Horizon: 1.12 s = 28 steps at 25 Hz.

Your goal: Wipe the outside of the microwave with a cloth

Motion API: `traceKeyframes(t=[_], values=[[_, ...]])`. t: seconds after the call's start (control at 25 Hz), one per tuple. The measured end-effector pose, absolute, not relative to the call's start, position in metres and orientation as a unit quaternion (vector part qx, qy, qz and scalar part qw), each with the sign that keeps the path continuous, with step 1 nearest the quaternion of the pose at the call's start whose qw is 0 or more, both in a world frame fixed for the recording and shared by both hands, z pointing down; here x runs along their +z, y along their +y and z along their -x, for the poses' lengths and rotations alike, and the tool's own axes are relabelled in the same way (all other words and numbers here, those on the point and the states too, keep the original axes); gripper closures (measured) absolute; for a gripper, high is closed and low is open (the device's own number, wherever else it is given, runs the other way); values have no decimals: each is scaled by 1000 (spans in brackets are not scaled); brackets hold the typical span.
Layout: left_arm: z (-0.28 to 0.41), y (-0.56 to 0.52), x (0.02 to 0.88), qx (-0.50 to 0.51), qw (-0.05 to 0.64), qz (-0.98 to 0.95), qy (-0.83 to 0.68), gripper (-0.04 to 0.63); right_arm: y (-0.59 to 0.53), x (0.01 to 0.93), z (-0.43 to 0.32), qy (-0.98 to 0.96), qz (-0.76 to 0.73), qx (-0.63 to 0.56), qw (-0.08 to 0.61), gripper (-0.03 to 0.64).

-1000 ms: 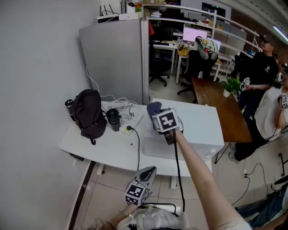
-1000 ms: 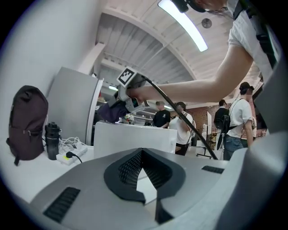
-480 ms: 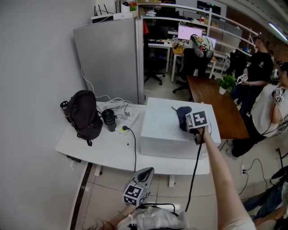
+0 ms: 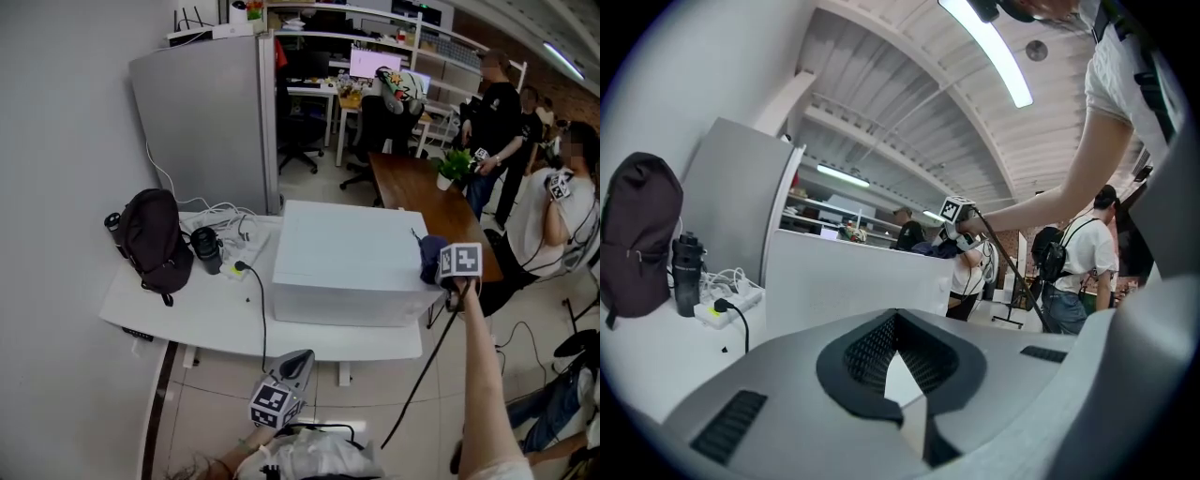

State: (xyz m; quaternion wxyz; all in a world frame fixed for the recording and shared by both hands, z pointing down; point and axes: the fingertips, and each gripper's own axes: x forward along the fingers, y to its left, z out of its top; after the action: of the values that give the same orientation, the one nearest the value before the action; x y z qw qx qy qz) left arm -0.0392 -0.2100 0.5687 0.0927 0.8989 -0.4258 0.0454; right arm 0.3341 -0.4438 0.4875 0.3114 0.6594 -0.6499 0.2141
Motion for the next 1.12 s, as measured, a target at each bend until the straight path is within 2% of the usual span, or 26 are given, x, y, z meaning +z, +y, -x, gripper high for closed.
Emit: traceKeyframes(t=[0.16,0.36,0.64,0.76,0.92,1.12], values=[[41,-211,568,48,91,-899,-427,609,-456,444,-311,-681,-660,164,271,540],[49,-224,564,51,83,-896,-433,609,-498,380,-195,-757,-609,77,224,540],[81,-234,555,53,66,-881,-466,609,-543,379,18,-834,-489,-6,255,540],[103,-234,560,56,72,-866,-492,609,-547,398,80,-849,-446,-14,282,540],[127,-235,562,49,82,-845,-526,609,-560,427,96,-845,-436,16,309,540],[133,-239,562,43,90,-837,-539,609,-579,466,54,-828,-449,107,319,540]])
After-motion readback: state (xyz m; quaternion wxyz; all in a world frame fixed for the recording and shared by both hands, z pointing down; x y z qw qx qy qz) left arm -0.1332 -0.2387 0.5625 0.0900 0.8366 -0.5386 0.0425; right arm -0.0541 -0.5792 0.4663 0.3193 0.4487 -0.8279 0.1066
